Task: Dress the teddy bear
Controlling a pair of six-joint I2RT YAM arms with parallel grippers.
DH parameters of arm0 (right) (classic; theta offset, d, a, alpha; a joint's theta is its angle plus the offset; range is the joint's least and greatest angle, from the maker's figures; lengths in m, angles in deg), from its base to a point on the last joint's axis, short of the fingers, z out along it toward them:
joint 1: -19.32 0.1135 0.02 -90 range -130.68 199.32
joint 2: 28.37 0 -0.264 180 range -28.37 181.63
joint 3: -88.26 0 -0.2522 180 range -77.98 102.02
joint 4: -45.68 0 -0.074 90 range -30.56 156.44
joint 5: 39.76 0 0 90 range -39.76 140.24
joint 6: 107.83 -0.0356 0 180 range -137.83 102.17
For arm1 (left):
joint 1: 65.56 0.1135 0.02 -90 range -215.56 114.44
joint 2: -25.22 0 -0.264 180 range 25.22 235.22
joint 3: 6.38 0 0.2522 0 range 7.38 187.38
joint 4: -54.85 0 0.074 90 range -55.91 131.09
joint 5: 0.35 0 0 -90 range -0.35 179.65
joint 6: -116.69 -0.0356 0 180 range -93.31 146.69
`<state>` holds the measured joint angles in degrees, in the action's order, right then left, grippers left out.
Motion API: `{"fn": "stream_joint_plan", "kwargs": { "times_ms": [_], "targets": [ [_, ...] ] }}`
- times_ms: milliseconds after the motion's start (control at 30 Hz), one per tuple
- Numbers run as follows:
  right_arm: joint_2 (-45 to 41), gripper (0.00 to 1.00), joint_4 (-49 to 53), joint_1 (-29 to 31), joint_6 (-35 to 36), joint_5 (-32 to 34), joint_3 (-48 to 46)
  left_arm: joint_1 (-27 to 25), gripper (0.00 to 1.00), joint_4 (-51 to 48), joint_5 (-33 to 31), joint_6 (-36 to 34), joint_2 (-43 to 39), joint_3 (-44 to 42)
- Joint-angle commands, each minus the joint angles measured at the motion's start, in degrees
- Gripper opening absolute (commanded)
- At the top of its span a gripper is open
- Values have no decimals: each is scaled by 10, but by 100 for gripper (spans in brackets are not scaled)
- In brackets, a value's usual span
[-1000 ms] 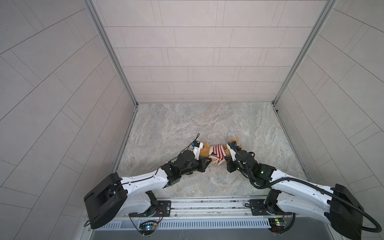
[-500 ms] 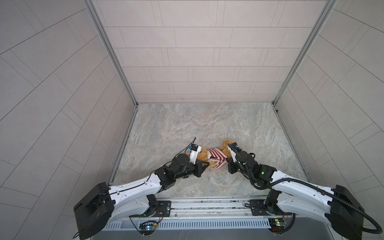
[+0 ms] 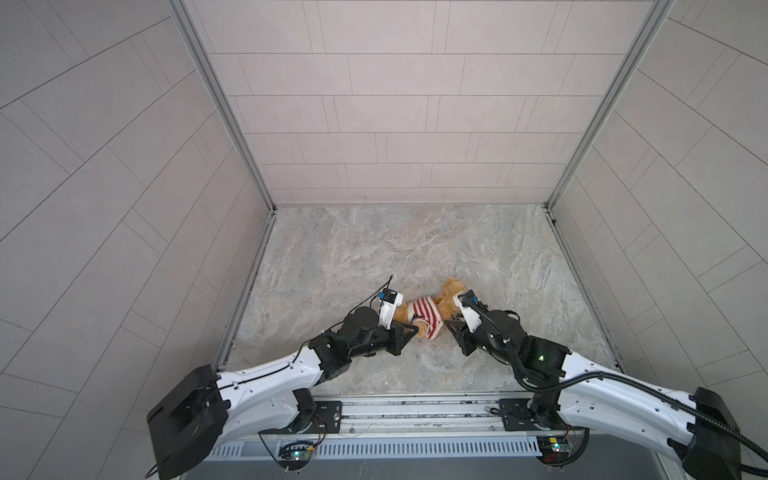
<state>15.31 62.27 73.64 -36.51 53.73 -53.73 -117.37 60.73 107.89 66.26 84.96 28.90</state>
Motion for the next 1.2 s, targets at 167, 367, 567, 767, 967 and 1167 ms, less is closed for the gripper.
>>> {"fn": "stream_joint_plan", "kwargs": {
  "times_ms": [167,367,567,767,967,1167],
  "targets": [
    [-10,48,-19,86,126,21,24,2,0,-27,12,-8,-30,40],
    [93,46,-37,111,158,38,65,2,0,-36,25,-3,-28,52],
    [130,43,-77,111,168,57,64,2,0,-58,28,-11,-26,58],
    [161,40,-84,111,178,67,71,2,0,-62,40,-9,-22,65],
    [194,37,-98,111,186,68,78,1,0,-72,44,-10,-21,73],
    [193,12,-115,111,189,76,77,-3,0,-85,37,-11,-24,70]
  ]
}}
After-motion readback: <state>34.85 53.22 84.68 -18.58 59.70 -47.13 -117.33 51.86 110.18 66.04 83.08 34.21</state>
